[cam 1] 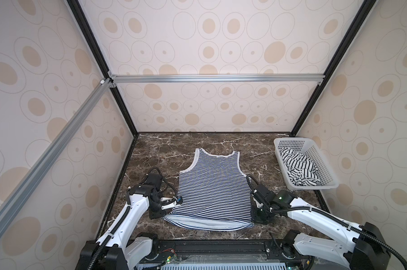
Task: Fold and stack tank tops
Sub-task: Smooth out the tank top at the center of the table.
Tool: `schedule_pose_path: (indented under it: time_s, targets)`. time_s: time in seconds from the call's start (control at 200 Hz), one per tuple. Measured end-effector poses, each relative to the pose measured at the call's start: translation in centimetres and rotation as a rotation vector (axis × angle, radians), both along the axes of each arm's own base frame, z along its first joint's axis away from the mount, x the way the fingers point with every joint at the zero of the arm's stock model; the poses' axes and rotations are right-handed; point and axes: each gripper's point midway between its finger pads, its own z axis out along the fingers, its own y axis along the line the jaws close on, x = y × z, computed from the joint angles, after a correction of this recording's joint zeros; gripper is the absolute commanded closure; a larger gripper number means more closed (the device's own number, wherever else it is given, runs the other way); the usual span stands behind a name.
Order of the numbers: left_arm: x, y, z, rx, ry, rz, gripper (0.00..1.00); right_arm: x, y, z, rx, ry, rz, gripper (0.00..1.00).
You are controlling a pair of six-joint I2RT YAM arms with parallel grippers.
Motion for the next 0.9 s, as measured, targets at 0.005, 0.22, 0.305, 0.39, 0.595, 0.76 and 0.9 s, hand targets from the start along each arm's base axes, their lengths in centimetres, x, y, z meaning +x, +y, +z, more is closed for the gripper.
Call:
schedule_pose_path:
  time_s: [0.005,0.22,0.305,0.39,0.595,0.76,0.9]
  targets:
    - [0.0,0.0,0.1,0.0,-0.002,0.0,0.55,0.0,0.0,0.0,0.0,-0.001,0.001,0.79]
    - [3.3,-0.6,4.2,-0.027,-0.106,-0.004,0.48,0.5,0.5,1.8,0.033,-0.039,0.006,0.73]
    - [3.9,-0.9,5.1,-0.038,-0.117,-0.006,0.48,0.7,0.7,2.5,0.045,-0.053,0.007,0.72]
    - [4.2,-1.1,5.5,-0.047,-0.123,-0.005,0.44,1.1,0.8,3.2,0.049,-0.074,0.009,0.71]
    - [7.9,-2.2,5.8,-0.112,-0.226,0.087,0.4,3.1,1.3,3.7,0.022,-0.129,0.0,0.69]
    - [13.6,-4.2,4.9,-0.182,-0.321,0.197,0.39,6.6,2.8,3.1,-0.005,-0.134,-0.018,0.69]
    - [17.4,-7.2,2.8,-0.224,-0.34,0.236,0.41,10.6,4.1,2.2,0.007,-0.125,-0.045,0.69]
